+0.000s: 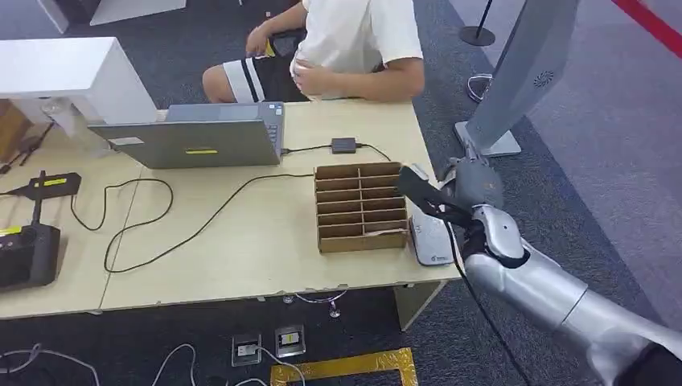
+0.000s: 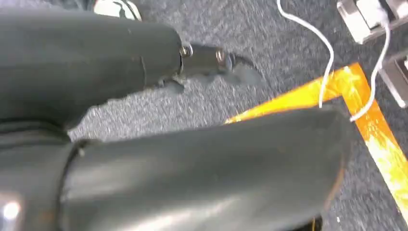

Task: Pass the card to the sensor for recognition and then transmit it.

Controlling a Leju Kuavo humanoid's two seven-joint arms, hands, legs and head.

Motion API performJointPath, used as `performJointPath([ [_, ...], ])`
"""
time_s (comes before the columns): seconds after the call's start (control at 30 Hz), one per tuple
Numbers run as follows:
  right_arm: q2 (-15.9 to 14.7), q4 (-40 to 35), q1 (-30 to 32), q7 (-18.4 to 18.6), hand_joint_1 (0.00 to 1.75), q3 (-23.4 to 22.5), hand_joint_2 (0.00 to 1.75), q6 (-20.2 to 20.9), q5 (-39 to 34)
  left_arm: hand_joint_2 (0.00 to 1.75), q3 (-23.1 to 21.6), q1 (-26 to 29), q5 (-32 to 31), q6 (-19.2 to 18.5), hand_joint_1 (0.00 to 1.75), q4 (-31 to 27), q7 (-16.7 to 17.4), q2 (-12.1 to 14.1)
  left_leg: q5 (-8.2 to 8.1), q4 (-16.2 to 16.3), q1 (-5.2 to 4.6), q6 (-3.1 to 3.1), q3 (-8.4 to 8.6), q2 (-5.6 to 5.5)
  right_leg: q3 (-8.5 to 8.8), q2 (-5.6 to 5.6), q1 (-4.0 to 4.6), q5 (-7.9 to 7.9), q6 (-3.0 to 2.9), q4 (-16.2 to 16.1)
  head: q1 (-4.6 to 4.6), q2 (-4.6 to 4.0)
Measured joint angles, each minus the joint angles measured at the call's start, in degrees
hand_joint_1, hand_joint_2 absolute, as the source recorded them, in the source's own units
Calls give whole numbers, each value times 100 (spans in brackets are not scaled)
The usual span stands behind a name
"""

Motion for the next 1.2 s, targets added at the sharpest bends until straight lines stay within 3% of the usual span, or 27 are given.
performJointPath([
  [0.37,65,-348,-642,4,175,2,175,297,197,0,-4,-53,-127,0,0,-59,35,0,0,-1,0,0,-2,-1,3,-1,0,0,0,2,2,0],
  [0.7,539,-296,-1150,-26,175,303,175,402,186,0,-35,-92,-48,0,0,-162,122,30,1,-1,1,-2,-3,-2,2,-1,1,0,0,4,2,0],
  [1.1,1150,406,-1412,-42,175,682,175,302,37,0,-151,-105,-22,0,0,-168,251,81,1,-1,1,-2,-2,-7,2,-3,1,0,0,4,2,0],
  [1.2,1263,585,-1443,-37,164,754,175,306,13,0,-173,-107,-24,0,0,-168,251,83,2,-1,1,-2,-2,-7,2,-3,1,0,0,4,4,0],
])
